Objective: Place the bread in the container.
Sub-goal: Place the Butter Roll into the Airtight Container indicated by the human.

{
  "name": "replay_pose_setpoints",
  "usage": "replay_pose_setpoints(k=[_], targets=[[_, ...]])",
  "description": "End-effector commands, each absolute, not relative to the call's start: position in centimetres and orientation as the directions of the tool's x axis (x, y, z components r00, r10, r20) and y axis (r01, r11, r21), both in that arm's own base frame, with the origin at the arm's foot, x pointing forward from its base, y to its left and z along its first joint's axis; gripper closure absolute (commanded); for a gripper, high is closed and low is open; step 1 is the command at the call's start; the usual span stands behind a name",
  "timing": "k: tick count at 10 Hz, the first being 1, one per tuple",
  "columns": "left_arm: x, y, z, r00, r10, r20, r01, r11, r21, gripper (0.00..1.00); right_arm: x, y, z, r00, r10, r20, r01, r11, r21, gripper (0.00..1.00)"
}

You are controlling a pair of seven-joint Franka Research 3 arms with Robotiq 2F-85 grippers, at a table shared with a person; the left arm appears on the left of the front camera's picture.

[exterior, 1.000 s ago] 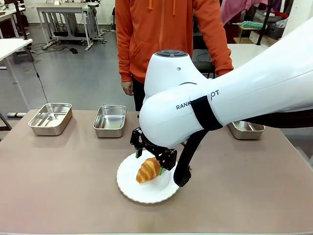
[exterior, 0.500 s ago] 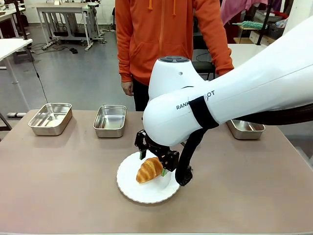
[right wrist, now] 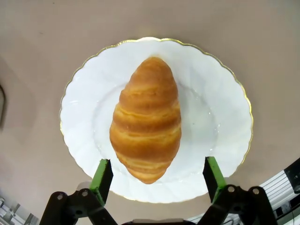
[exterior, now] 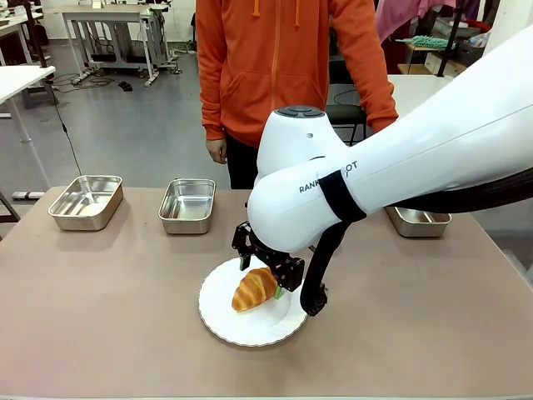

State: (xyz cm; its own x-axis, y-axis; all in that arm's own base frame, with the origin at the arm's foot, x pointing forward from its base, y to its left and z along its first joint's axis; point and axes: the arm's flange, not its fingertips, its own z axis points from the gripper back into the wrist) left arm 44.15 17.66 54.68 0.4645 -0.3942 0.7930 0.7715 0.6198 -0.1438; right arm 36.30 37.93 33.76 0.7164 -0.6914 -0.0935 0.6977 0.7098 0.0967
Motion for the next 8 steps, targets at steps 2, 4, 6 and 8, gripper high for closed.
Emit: replay_pose_setpoints(k=[2,4,6,8], targets=[[44.0,17.6,54.8,0.456,-0.394,0.798,0.778,0.612,-0.142,0.0,37.4,39.8,32.1,0.715,-0.698,-0.049,0.699,0.71,0.089,0.0],[44.0,17.6,54.8,0.456,-0.394,0.798,0.778,0.612,-0.142,0.0,37.8,40.1,31.0,0.714,-0.699,-0.044,0.7,0.711,0.074,0.0],[44.0,17.6,54.8,0.456,-0.394,0.798,0.778,0.612,-0.142,0.0,38.0,40.3,30.2,0.712,-0.701,-0.045,0.702,0.71,0.056,0.0],[44.0,17.6,54.8,0.456,-0.394,0.798,0.778,0.612,-0.142,0.0,38.0,40.3,30.0,0.712,-0.701,-0.043,0.703,0.709,0.055,0.0]])
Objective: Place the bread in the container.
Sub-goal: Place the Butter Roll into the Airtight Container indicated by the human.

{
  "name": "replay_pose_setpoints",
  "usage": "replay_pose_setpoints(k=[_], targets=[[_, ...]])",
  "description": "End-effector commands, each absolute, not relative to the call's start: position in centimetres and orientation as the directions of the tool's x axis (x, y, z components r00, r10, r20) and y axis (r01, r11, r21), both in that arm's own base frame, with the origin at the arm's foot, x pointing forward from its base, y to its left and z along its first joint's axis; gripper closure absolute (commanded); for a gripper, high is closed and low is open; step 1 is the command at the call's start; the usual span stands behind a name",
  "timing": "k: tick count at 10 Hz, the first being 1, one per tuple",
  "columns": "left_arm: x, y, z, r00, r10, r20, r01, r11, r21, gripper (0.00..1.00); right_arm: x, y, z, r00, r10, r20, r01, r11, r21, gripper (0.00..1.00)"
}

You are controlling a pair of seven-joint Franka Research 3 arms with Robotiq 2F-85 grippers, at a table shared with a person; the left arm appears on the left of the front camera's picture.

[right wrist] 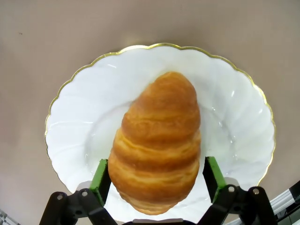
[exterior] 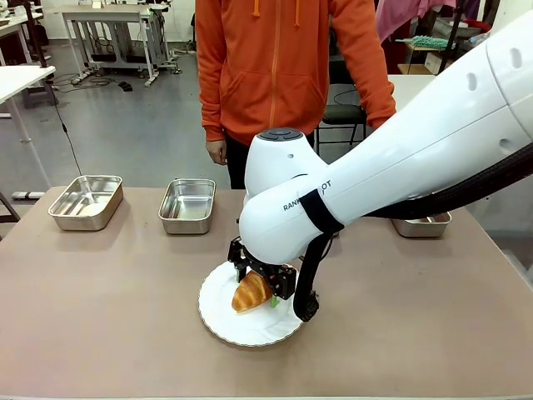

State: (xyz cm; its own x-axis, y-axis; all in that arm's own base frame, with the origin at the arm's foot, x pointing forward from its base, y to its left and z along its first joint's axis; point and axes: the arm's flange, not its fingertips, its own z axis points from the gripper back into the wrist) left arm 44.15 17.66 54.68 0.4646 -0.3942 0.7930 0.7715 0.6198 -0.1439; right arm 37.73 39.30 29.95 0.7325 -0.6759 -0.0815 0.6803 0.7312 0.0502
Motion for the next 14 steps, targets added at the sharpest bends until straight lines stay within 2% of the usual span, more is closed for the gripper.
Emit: replay_pose_setpoints(k=[1,2,3,4,5,6,7,11,13,14], targets=[[44.0,17.6,54.8,0.456,-0.394,0.798,0.778,0.612,-0.142,0.0,38.0,40.3,30.1,0.709,-0.704,-0.043,0.705,0.708,0.05,0.13],[44.0,17.6,54.8,0.456,-0.394,0.798,0.778,0.612,-0.142,0.0,38.0,40.3,30.2,0.704,-0.708,-0.048,0.71,0.703,0.042,0.2],[44.0,17.6,54.8,0.456,-0.394,0.798,0.778,0.612,-0.142,0.0,38.0,40.3,30.2,0.702,-0.711,-0.049,0.712,0.701,0.039,0.33],[44.0,17.6,54.8,0.456,-0.394,0.798,0.778,0.612,-0.142,0.0,38.0,40.4,30.2,0.7,-0.712,-0.05,0.714,0.699,0.033,0.4],[44.0,17.6,54.8,0.456,-0.394,0.798,0.778,0.612,-0.142,0.0,38.0,40.3,30.3,0.7,-0.713,-0.049,0.714,0.699,0.03,0.53],[44.0,17.6,54.8,0.456,-0.394,0.798,0.778,0.612,-0.142,0.0,38.1,40.3,30.3,0.687,-0.726,-0.038,0.726,0.686,0.032,0.6],[44.0,17.6,54.8,0.456,-0.394,0.798,0.778,0.612,-0.142,0.0,37.9,39.6,30.3,0.724,-0.686,-0.081,0.69,0.723,0.047,0.6],[44.0,17.6,54.8,0.456,-0.394,0.798,0.778,0.612,-0.142,0.0,38.0,39.7,30.6,0.719,-0.691,-0.082,0.695,0.717,0.053,0.59],[44.0,17.6,54.8,0.456,-0.394,0.798,0.778,0.612,-0.142,0.0,39.5,36.8,37.1,0.743,-0.657,-0.132,0.669,0.738,0.09,0.59],[44.0,17.6,54.8,0.456,-0.394,0.798,0.778,0.612,-0.142,0.0,40.8,35.0,39.8,0.733,-0.671,-0.113,0.68,0.726,0.1,0.59]])
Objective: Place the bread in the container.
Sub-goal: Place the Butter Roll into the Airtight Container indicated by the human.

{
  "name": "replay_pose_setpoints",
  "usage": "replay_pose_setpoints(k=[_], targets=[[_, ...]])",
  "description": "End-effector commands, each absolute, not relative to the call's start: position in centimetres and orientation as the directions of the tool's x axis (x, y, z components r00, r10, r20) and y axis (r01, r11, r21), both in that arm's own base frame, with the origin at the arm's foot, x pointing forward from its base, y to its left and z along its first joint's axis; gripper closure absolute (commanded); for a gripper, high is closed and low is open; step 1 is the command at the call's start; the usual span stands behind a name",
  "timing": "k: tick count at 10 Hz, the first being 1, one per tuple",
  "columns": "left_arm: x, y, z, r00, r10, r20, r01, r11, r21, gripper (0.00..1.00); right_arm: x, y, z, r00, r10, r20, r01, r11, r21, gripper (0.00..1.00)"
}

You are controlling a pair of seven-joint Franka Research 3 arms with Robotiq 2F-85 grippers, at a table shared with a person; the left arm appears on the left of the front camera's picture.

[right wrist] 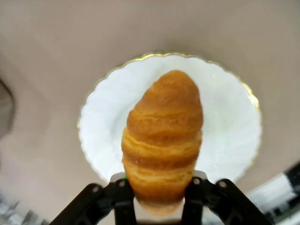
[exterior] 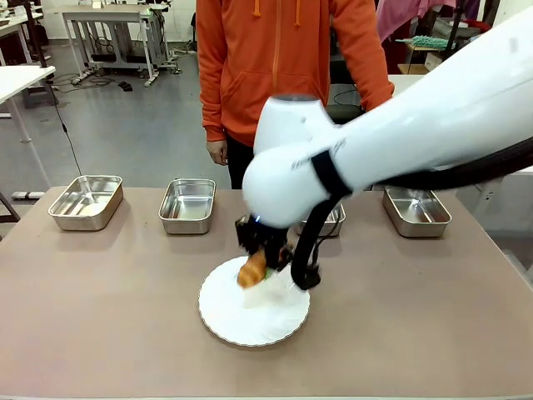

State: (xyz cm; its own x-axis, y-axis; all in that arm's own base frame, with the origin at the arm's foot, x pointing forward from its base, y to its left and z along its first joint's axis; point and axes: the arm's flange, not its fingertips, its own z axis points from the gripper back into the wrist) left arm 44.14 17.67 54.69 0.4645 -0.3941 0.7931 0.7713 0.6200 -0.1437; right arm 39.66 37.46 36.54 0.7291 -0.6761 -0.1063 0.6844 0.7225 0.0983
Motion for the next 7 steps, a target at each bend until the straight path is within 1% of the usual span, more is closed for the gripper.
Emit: replay_pose_setpoints(k=[1,2,3,4,5,6,7], targets=[[44.0,17.6,54.8,0.456,-0.394,0.798,0.778,0.612,-0.142,0.0,42.1,32.9,42.1,0.751,-0.645,-0.142,0.66,0.744,0.11,0.59],[44.0,17.6,54.8,0.456,-0.394,0.798,0.778,0.612,-0.142,0.0,43.0,30.6,44.2,0.815,-0.559,-0.153,0.576,0.81,0.11,0.59],[44.0,17.6,54.8,0.456,-0.394,0.798,0.778,0.612,-0.142,0.0,43.6,28.3,45.9,0.866,-0.481,-0.135,0.496,0.861,0.114,0.59],[44.0,17.6,54.8,0.456,-0.394,0.798,0.778,0.612,-0.142,0.0,44.1,25.8,47.0,0.927,-0.367,-0.077,0.373,0.923,0.095,0.59],[44.0,17.6,54.8,0.456,-0.394,0.798,0.778,0.612,-0.142,0.0,45.1,23.4,47.3,0.971,-0.24,0.024,0.239,0.97,0.047,0.59],[44.0,17.6,54.8,0.456,-0.394,0.798,0.778,0.612,-0.142,0.0,46.7,20.9,47.4,0.995,-0.099,0.028,0.097,0.994,0.055,0.59],[44.0,17.6,54.8,0.456,-0.394,0.798,0.778,0.612,-0.142,0.0,47.9,19.3,47.1,1.0,-0.003,0.023,0.002,0.997,0.073,0.59]])
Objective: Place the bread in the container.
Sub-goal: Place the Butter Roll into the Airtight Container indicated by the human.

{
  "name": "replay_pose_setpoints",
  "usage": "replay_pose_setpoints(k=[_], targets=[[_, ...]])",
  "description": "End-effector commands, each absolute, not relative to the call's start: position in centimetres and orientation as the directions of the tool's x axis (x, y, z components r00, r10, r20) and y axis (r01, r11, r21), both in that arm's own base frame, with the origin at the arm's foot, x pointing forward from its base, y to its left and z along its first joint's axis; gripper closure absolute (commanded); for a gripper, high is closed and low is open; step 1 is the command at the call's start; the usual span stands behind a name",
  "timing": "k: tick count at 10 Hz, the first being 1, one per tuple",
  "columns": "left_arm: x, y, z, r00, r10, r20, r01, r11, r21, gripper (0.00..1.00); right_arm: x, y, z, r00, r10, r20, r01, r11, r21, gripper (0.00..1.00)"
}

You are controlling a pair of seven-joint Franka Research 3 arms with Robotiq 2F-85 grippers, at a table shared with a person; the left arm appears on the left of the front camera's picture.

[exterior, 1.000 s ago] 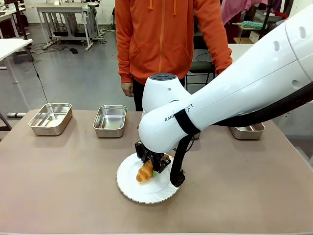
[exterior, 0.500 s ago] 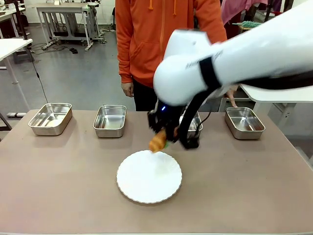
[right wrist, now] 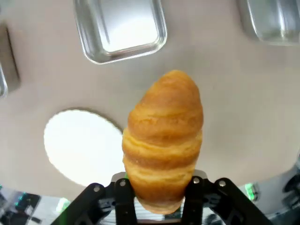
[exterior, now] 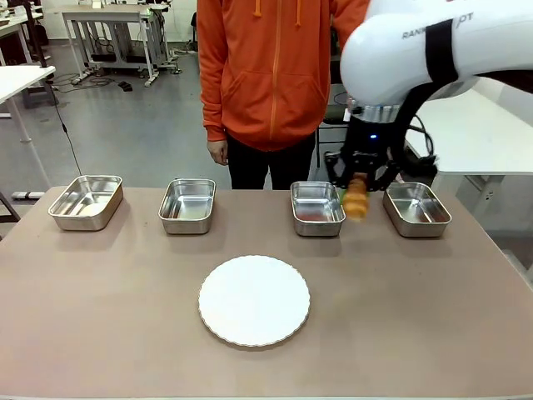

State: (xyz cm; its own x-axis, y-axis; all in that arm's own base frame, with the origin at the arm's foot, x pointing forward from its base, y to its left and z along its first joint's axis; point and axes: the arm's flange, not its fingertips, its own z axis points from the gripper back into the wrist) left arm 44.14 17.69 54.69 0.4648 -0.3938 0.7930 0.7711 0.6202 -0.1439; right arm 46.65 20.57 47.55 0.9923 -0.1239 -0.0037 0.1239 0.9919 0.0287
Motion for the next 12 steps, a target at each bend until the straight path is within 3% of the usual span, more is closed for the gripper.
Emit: replay_pose_setpoints(k=[1,2,3,6,7,9,12], targets=[[44.0,17.6,54.8,0.456,-0.394,0.798,0.778,0.612,-0.142,0.0,49.5,16.8,45.9,0.989,0.142,0.041,-0.144,0.988,0.06,0.59],[44.0,17.6,54.8,0.456,-0.394,0.798,0.778,0.612,-0.142,0.0,49.7,15.4,45.1,0.979,0.198,0.055,-0.201,0.978,0.052,0.59],[44.0,17.6,54.8,0.456,-0.394,0.798,0.778,0.612,-0.142,0.0,48.0,18.5,47.0,1.0,0.005,0.015,-0.006,1.0,0.025,0.59],[44.0,17.6,54.8,0.456,-0.394,0.798,0.778,0.612,-0.142,0.0,48.0,18.5,47.0,1.0,0.005,0.015,-0.006,1.0,0.025,0.59],[44.0,17.6,54.8,0.456,-0.394,0.798,0.778,0.612,-0.142,0.0,48.6,17.7,46.4,0.998,0.054,0.02,-0.055,0.998,0.028,0.59],[44.0,17.6,54.8,0.456,-0.394,0.798,0.778,0.612,-0.142,0.0,52.3,11.6,50.8,0.999,0.03,0.045,-0.034,0.996,0.081,0.59],[44.0,17.6,54.8,0.456,-0.394,0.798,0.778,0.612,-0.142,0.0,56.1,5.7,50.2,0.996,-0.02,0.083,0.015,0.997,0.071,0.59]])
